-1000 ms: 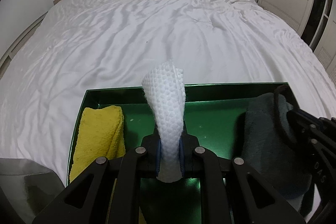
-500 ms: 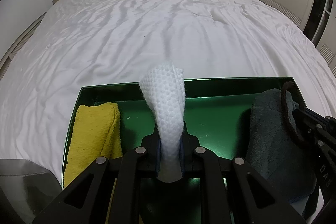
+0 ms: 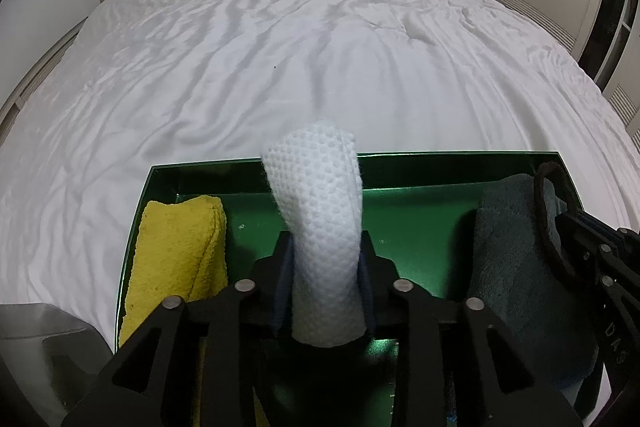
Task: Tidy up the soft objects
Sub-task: 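Lower the pouf and hair tie into the tray, opening the right tool, then open the left tool to release the white pouf into the tray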
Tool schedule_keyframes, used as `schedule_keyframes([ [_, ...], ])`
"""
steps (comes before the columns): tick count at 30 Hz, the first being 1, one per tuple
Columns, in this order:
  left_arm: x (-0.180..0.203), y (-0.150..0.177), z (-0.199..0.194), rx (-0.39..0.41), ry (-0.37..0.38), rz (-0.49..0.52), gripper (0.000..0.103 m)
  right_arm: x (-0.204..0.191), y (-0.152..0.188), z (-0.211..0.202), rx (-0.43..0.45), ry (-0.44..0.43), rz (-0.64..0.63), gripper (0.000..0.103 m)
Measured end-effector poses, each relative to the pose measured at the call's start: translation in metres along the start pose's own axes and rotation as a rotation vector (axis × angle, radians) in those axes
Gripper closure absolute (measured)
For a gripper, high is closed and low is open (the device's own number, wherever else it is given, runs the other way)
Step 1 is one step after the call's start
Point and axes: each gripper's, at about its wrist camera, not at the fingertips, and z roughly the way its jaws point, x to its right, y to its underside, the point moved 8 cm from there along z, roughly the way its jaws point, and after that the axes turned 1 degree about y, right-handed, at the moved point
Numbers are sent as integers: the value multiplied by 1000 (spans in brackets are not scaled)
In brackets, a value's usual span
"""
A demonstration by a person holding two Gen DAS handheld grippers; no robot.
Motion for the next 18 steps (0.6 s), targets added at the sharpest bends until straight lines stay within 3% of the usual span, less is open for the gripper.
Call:
schedule_keyframes([
  [7, 0, -2, -3, 7, 10, -3, 69, 2, -1, 0, -1, -3, 15, 89],
  [10, 0, -5, -6, 15, 2, -5, 69, 3, -1, -3, 6, 2, 21, 78],
  [12, 1, -6, -7, 15, 8, -9, 69, 4, -3, -6, 14, 7, 28, 66],
  [18, -1, -11, -17, 37, 2, -19, 69, 4, -3, -15, 26, -5, 47, 58],
])
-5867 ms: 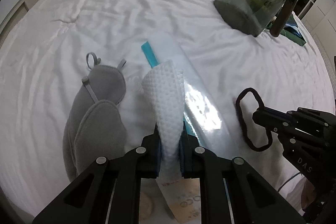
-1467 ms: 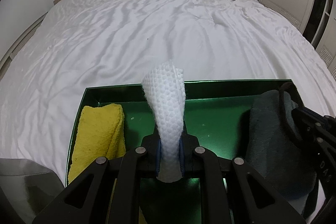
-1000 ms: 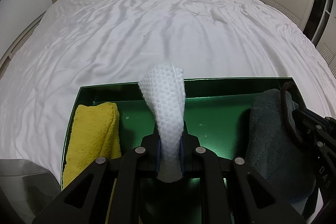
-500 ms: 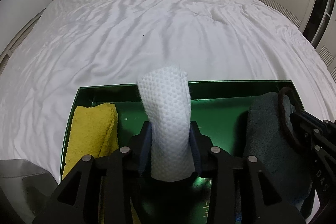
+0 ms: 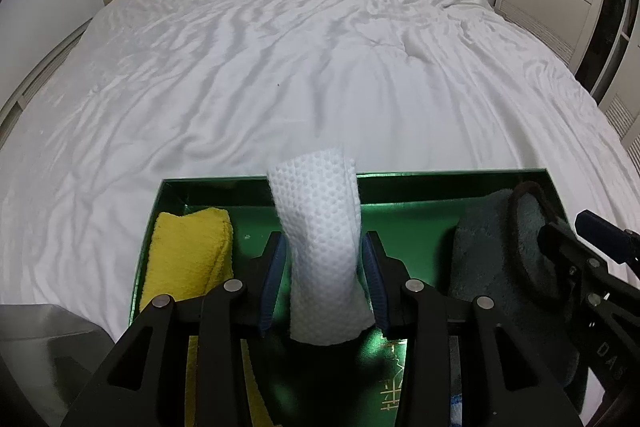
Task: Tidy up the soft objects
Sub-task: 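Open the left tool to release the white pouf into the tray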
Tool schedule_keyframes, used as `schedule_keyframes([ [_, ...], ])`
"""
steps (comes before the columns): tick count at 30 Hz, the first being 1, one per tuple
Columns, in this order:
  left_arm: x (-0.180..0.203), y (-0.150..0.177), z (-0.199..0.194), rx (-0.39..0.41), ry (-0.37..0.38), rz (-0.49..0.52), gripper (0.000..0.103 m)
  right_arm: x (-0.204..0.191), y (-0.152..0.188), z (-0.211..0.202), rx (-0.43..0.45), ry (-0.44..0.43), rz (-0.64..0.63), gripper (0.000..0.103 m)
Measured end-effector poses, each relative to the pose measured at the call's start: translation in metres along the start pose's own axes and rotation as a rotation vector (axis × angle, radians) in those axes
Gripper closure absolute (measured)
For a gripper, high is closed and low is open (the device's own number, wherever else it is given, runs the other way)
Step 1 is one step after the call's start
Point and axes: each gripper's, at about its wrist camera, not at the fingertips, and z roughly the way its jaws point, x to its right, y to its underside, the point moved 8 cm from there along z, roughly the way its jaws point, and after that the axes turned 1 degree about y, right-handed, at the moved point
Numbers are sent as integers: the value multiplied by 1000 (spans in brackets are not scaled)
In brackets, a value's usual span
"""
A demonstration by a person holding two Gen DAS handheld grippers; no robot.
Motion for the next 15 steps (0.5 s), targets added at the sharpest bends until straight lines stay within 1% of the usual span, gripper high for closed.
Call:
schedule_keyframes([
  [7, -6, -8, -15, 30, 1, -22, 68, -3, -1, -16, 17, -10, 1, 57],
  [9, -6, -9, -21, 41, 1, -19, 64, -4, -2, -20, 24, -11, 1, 56],
  [15, -8, -12, -39, 68, 1, -26, 64, -5, -2, -39, 41, -1, 4, 54],
])
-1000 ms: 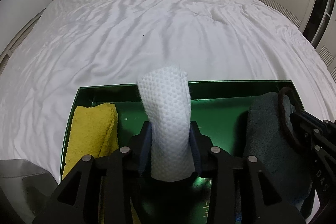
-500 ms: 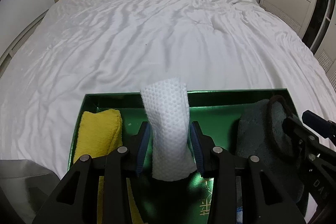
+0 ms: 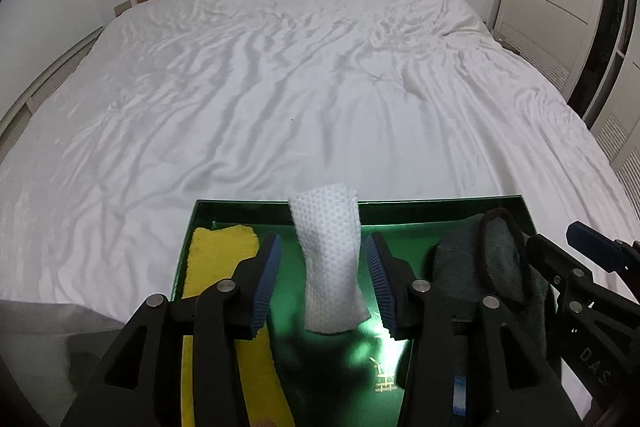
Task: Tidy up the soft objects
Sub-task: 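Open the left tool to release the white pouf into the tray, then move both tools away from the tray toward the eye mask and zip bag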
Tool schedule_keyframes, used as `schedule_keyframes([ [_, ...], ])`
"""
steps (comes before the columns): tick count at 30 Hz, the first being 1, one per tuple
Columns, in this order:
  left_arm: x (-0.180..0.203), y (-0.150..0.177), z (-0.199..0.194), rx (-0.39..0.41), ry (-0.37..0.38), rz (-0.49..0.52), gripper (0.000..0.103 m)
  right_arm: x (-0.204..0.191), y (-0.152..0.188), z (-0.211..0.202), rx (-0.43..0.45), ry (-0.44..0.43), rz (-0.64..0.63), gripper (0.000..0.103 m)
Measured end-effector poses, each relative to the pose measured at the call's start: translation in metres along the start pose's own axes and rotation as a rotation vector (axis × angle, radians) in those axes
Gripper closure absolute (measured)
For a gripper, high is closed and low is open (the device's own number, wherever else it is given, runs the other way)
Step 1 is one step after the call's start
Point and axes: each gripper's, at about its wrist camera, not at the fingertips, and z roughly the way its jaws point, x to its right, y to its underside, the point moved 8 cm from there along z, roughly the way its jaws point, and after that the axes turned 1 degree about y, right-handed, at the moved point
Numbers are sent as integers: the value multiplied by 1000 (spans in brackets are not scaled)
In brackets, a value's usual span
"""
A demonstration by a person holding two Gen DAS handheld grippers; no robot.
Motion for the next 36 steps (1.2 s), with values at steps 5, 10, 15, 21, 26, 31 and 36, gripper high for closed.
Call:
schedule_keyframes([
  [5, -2, 3, -18, 7, 23, -8, 64, -2, 2, -21, 14, 20, -2, 54],
  [10, 2, 8, -52, 36, 64, -11, 64, -6, 1, -42, 27, 49, -12, 54],
  [15, 1, 23, -95, 76, 110, -15, 64, -11, 2, -71, 44, 73, -17, 54],
  [21, -19, 61, -161, 102, 161, -9, 62, -26, 26, -123, 66, 89, -68, 54],
  [26, -45, 96, -216, 108, 190, 12, 60, -46, 59, -174, 70, 82, -82, 54],
  [31, -84, 133, -263, 89, 199, 67, 60, -83, 95, -234, 68, 53, -80, 54],
  [36, -139, 175, -307, 71, 170, 136, 60, -136, 127, -293, 52, 10, -124, 54],
])
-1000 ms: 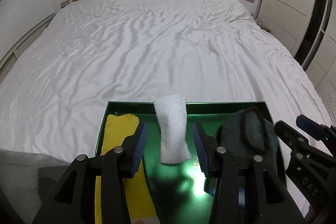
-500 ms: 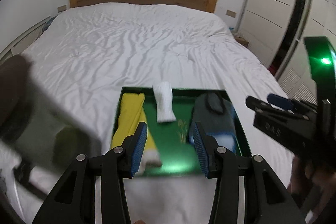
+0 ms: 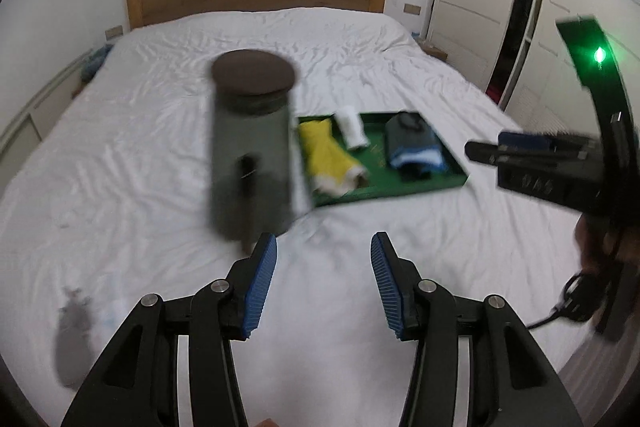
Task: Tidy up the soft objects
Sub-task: 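Move both tools away from the tray toward the eye mask and zip bag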
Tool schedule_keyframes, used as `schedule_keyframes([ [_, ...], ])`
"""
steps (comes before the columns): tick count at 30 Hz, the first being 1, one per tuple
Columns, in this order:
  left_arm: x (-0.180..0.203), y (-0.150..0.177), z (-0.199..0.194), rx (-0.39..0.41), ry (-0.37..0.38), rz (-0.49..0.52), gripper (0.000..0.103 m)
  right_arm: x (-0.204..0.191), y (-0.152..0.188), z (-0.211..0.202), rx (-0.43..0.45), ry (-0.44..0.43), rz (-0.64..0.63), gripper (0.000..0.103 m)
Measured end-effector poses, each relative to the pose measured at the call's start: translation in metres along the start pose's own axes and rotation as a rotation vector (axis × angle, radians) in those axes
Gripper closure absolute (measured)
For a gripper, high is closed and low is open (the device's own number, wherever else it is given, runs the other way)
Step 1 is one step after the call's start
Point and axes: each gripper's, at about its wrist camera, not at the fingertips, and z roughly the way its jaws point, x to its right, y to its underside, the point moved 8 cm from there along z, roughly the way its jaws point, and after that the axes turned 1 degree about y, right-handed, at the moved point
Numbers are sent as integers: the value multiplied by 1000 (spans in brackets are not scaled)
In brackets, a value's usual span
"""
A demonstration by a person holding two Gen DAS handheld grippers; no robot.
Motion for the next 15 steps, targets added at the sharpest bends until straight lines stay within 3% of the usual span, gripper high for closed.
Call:
schedule_keyframes([
  [9, -116, 61, -64, -67, -160, 28, 60, -125, 20, -80, -18, -121, -96, 54],
  [15, -199, 96, -80, -125, -278, 12, 60, -210, 26, -101, -38, -218, -145, 54],
])
